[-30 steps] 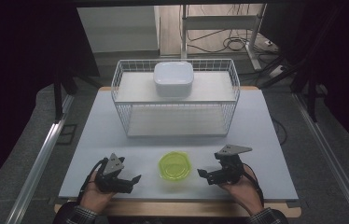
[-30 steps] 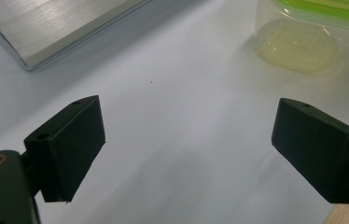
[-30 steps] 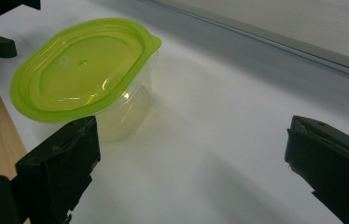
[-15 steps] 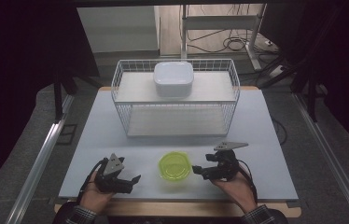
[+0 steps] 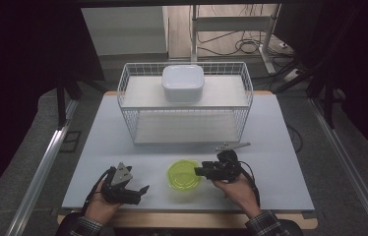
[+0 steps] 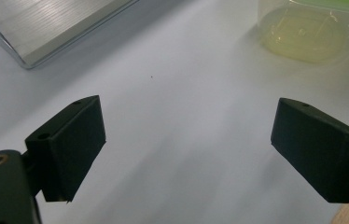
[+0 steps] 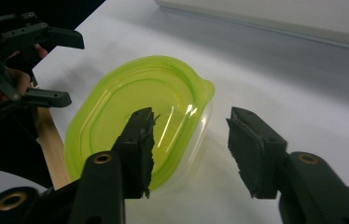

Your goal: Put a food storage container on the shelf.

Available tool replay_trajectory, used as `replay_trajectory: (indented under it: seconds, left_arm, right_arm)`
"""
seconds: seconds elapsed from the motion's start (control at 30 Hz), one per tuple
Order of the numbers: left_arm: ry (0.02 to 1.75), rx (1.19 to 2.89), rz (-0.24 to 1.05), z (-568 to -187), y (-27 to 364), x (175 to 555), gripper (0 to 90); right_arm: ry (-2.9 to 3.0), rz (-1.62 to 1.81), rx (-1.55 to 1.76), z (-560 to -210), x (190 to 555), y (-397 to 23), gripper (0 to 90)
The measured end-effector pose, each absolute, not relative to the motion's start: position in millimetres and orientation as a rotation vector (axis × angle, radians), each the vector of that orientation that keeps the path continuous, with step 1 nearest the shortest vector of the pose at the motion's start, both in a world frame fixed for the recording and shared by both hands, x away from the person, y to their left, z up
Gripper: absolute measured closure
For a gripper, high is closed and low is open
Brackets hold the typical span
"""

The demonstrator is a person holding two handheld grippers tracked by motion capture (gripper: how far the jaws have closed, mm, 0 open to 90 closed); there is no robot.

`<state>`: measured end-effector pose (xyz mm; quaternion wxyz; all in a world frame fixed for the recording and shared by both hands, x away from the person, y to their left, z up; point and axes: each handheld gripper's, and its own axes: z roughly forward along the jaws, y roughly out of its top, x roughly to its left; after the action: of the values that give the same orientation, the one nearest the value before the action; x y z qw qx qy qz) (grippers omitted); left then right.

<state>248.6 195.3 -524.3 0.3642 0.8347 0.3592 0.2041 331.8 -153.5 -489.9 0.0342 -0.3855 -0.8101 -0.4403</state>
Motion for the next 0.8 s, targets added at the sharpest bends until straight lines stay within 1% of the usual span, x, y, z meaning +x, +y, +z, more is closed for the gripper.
replay_trajectory:
  seconds: [0.1,0.17,0.23,0.27,0.3,0.33,0.47,0.57,0.8]
  left_arm:
    - [0.921,2.153,0.526,-524.4,195.4,248.5,9.7]
    - [0.918,2.155,0.529,-524.5,195.2,248.4,9.8]
    - [0.917,2.157,0.529,-524.6,195.0,248.4,9.8]
    - [0.917,2.158,0.525,-524.9,194.2,248.1,9.8]
    - [0.917,2.158,0.525,-524.9,194.2,248.1,9.8]
    - [0.917,2.161,0.528,-525.0,193.9,247.9,9.8]
    - [0.914,2.162,0.535,-525.1,193.2,247.6,9.9]
    - [0.914,2.162,0.537,-525.2,193.1,247.6,9.9]
    - [0.911,2.164,0.544,-525.4,192.6,247.3,10.0]
  right_arm:
    - [-2.471,-1.327,-1.195,-490.7,336.8,-150.1,56.8]
    - [-2.428,-1.297,-1.204,-492.9,342.9,-150.2,62.2]
    - [-2.409,-1.290,-1.207,-493.9,344.7,-150.7,63.7]
    - [-2.377,-1.274,-1.211,-496.3,348.1,-151.4,66.9]
    - [-2.377,-1.274,-1.211,-496.3,348.1,-151.4,66.9]
    - [-2.338,-1.264,-1.218,-497.8,351.0,-152.3,70.4]
    - [-2.277,-1.249,-1.228,-499.9,354.0,-153.4,73.6]
    - [-2.205,-1.251,-1.222,-501.6,355.5,-154.4,79.7]
    - [-2.190,-1.249,-1.202,-496.6,352.0,-149.5,82.1]
